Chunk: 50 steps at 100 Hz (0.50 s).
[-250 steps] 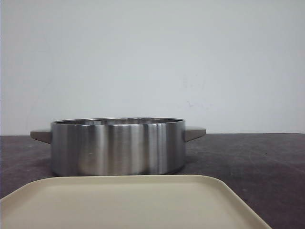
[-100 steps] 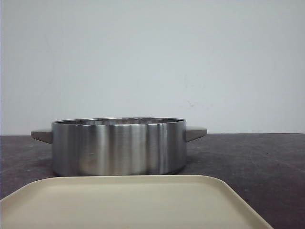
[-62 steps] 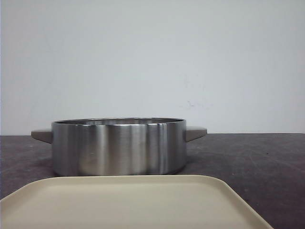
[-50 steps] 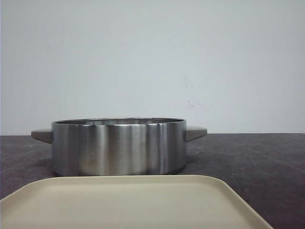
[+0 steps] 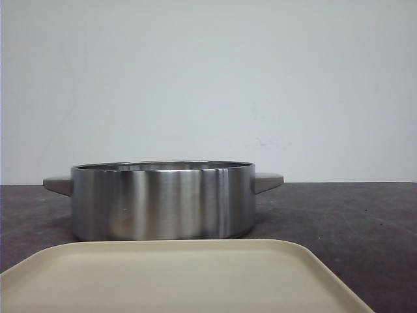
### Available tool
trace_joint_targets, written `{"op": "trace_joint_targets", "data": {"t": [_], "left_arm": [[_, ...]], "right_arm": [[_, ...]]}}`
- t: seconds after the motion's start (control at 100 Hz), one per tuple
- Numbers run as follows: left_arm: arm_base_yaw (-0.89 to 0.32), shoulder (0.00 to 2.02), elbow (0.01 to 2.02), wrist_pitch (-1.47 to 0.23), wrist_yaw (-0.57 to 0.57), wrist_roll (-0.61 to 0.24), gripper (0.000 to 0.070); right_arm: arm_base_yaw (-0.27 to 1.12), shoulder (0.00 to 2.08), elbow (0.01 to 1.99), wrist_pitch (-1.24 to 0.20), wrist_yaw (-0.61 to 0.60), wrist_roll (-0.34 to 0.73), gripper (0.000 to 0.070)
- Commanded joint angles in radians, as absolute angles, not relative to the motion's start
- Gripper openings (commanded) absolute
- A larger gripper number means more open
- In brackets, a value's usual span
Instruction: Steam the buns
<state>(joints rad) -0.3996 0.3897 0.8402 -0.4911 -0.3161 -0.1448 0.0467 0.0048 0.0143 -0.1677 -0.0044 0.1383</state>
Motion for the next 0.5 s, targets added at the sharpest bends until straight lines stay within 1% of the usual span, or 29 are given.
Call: {"op": "trace_joint_targets", "data": {"t": [0.0,0.08,0.14,0.22,0.3,0.41,0.49], "left_arm": [[-0.382,0.346,0.749,-0.467,-0.316,-0.128,0.0],[-0.345,0.291,0.638,-0.462,-0.316,-0.128,0.0],[-0.313,0.256,0.55,-0.414,-0.317,-0.128,0.0],[-0.268,0.215,0.43,-0.295,-0.316,-0.124,0.0],[-0.218,0.178,0.303,-0.141,-0.308,-0.123,0.0],[-0.156,0.129,0.15,0.044,-0.206,-0.124,0.0],[-0.119,0.093,0.076,0.109,-0.139,-0.123,0.0]], "right_arm": [[0.047,0.004,0.012,-0.158,-0.003,0.146,0.0005],[0.047,0.004,0.012,-0.158,-0.003,0.146,0.0005],[0.047,0.004,0.012,-0.158,-0.003,0.146,0.0005],[0.047,0.004,0.012,-0.158,-0.003,0.146,0.0005],[0.047,0.004,0.012,-0.158,-0.003,0.146,0.0005],[0.047,0.004,0.012,-0.158,-0.003,0.146,0.0005],[0.047,0.004,0.012,-0.158,-0.003,0.146,0.0005]]}}
